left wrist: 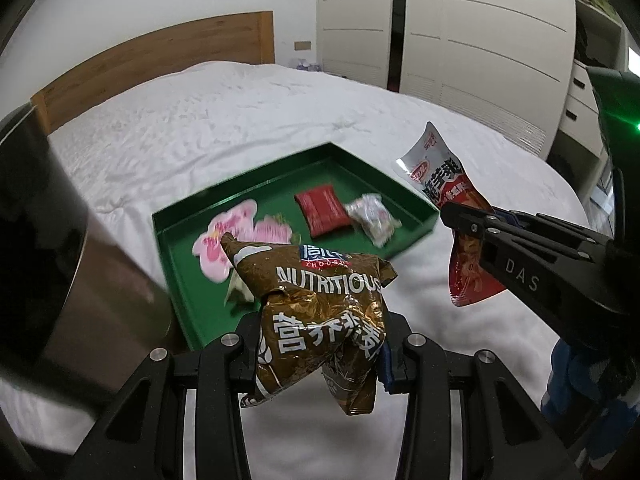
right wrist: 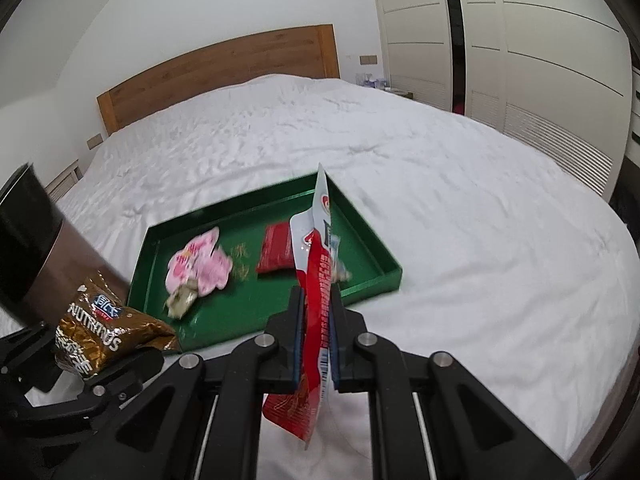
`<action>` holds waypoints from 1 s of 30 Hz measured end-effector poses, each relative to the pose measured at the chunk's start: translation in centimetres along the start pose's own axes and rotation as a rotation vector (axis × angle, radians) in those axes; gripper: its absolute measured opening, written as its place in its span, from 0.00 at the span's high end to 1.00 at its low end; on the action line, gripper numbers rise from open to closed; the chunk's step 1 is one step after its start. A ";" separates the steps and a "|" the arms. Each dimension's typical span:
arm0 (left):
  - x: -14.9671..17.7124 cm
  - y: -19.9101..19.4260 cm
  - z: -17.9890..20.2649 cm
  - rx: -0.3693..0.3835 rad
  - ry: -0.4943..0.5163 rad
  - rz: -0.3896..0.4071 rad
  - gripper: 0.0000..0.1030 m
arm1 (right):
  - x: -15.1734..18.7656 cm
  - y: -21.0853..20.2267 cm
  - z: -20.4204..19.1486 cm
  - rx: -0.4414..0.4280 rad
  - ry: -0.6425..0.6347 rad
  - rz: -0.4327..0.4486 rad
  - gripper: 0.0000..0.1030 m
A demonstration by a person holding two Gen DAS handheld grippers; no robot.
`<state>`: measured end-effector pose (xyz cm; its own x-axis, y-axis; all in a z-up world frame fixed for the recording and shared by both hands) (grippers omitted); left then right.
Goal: Organize snacks
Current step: 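Carry the brown bag and red spicy bag with both tools over the green tray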
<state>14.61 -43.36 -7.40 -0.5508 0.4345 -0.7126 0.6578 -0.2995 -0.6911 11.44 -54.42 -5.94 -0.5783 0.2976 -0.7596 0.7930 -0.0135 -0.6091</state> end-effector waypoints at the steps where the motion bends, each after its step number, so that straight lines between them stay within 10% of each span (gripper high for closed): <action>1: -0.3 0.4 0.1 -0.003 -0.006 0.003 0.65 | -0.6 0.4 0.1 0.001 -0.006 0.006 0.45; 30: -0.6 12.2 -2.4 -0.064 -0.253 -0.042 0.65 | -7.0 11.5 0.6 -0.009 -0.138 0.062 0.45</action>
Point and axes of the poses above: each gripper's, at about its wrist camera, not at the fingertips, and y roughly the way its jaws point, z to its right, x to its underside, the point moved 8 cm from there along y, roughly the way its jaws point, and after that the axes turned 11 degrees about -x, right-handed, at the moved point
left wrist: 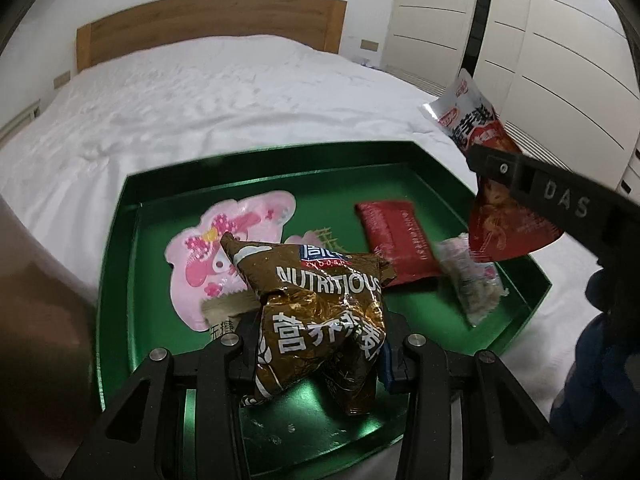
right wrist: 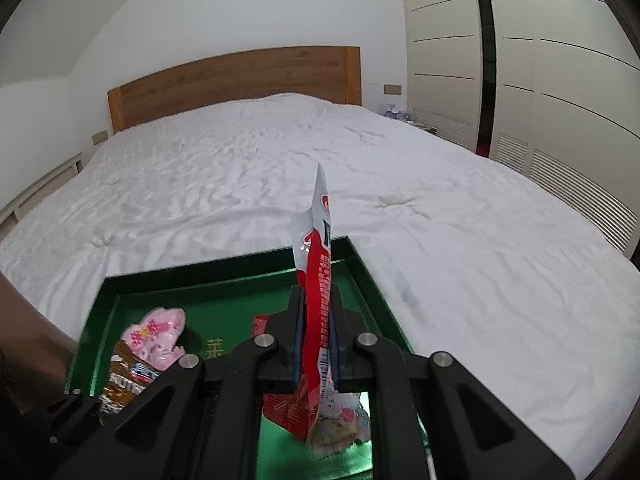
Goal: Organize snacks
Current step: 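Carry the brown bag and red spicy bag with both tools over the green tray, then lower the brown bag with the left tool while the right tool lowers the red spicy bag into the tray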
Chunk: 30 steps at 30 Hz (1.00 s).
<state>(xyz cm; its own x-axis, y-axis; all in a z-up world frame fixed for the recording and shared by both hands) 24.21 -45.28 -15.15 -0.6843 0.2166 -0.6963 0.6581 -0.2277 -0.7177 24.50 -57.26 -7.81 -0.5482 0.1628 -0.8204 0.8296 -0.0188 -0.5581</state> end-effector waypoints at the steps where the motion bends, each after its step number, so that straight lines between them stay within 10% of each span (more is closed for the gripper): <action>1: 0.2 0.0 0.2 0.003 0.003 0.004 0.65 | 0.2 0.4 0.0 0.000 -0.004 -0.006 0.45; 30: 0.5 0.0 0.6 0.050 0.010 0.061 0.64 | 2.9 5.8 1.8 0.065 -0.023 -0.109 0.45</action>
Point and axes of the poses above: each gripper's, at about its wrist camera, not at the fingertips, and y roughly the way its jaws point, z to its right, x to its underside, the point moved 8 cm from there along y, roughly the way its jaws point, and after that the axes turned 11 degrees about -x, right-handed, at the moved point
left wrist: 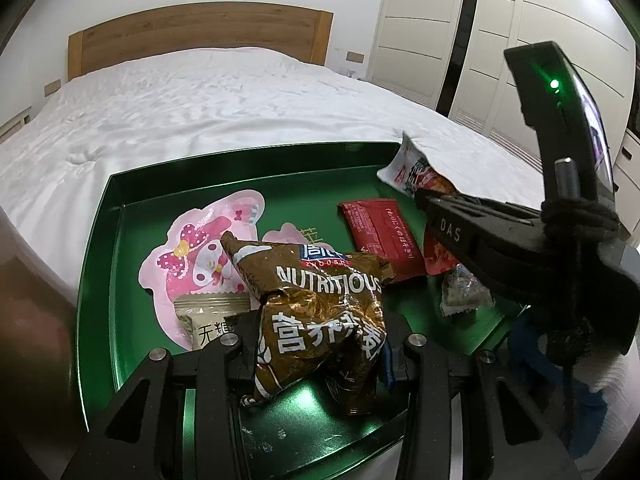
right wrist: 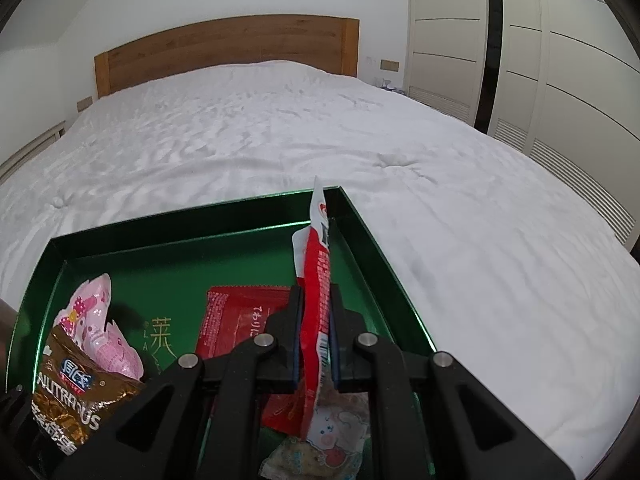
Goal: Organize snacks
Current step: 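Lower the brown bag with the left tool while the right tool lowers the red spicy bag into the tray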
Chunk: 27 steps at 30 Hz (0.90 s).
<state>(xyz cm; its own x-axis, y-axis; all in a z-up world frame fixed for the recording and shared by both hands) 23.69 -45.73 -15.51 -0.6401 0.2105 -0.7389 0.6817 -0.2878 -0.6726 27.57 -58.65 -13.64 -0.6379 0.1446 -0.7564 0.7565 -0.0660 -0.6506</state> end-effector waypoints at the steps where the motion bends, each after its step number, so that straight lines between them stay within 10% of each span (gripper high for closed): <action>1: 0.0 0.0 0.0 0.004 -0.003 0.000 0.64 | 0.1 0.1 -0.1 0.002 -0.002 -0.006 0.44; 27: 0.1 0.4 -0.4 0.034 -0.032 -0.001 0.62 | 0.8 0.6 -0.8 0.084 -0.059 -0.065 0.26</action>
Point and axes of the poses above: each gripper's, at about its wrist camera, not at the fingertips, and y roughly the way its jaws point, z to its right, x to its underside, the point moved 8 cm from there along y, roughly the way its jaws point, and after that the axes turned 11 degrees about -x, right-handed, at the moved point
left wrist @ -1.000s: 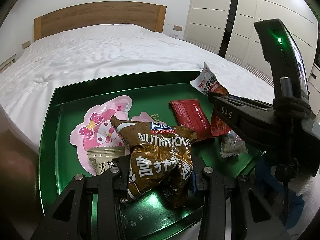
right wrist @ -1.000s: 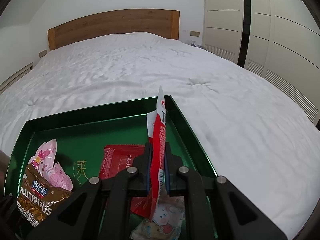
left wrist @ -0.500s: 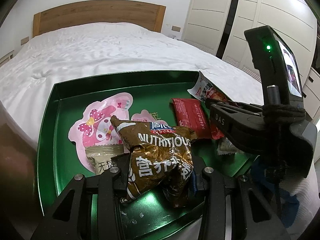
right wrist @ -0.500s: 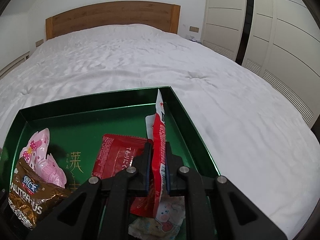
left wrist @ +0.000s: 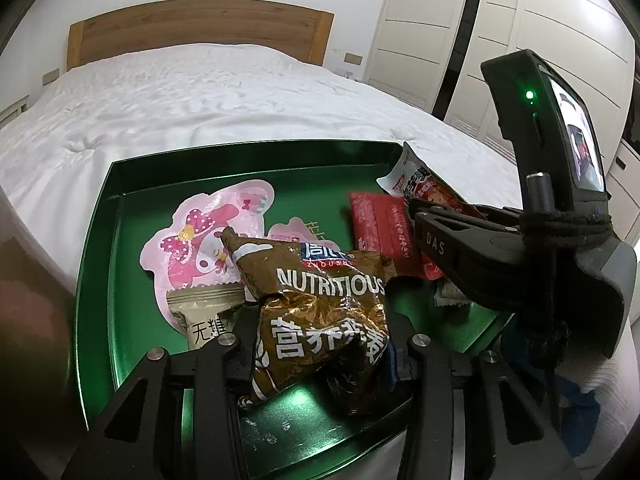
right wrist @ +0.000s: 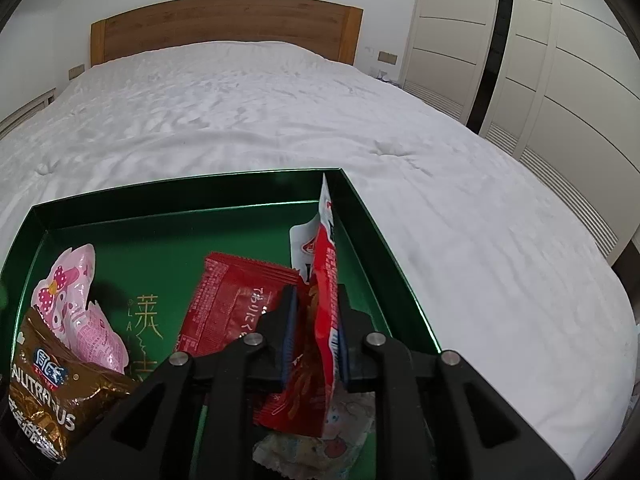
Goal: Organize snacks
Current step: 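Lower the brown bag with the left tool while the right tool lowers the red spicy bag into the tray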
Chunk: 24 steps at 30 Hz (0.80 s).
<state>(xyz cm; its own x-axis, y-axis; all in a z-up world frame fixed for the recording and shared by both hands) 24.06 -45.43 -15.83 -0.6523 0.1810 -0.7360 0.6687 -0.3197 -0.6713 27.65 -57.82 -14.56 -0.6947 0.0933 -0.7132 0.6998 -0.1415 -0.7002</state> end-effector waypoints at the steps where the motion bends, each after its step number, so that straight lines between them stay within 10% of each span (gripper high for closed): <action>1: 0.0 0.0 0.0 0.001 -0.001 0.001 0.62 | 0.0 -0.1 0.0 0.001 -0.002 -0.001 0.21; 7: 0.2 -0.3 0.0 0.010 -0.002 0.009 0.60 | 0.5 -0.2 -0.1 0.003 -0.006 -0.006 0.00; 24: 0.5 -1.3 0.2 0.040 0.014 0.019 0.46 | 0.1 -1.6 -0.9 0.026 -0.023 0.006 0.00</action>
<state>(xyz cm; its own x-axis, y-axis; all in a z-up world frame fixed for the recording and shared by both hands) 22.80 -45.12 -15.27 -0.6346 0.1873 -0.7498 0.6656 -0.3604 -0.6535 26.61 -56.70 -13.48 -0.6941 0.0695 -0.7165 0.7000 -0.1672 -0.6943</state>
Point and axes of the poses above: each gripper's, at about its wrist camera, not at the fingertips, and y roughly the way its jaws point, z to its right, x to its underside, the point moved 8 cm from there along y, roughly the way its jaws point, and after that the axes turned 11 degrees about -x, right-handed, at the moved point
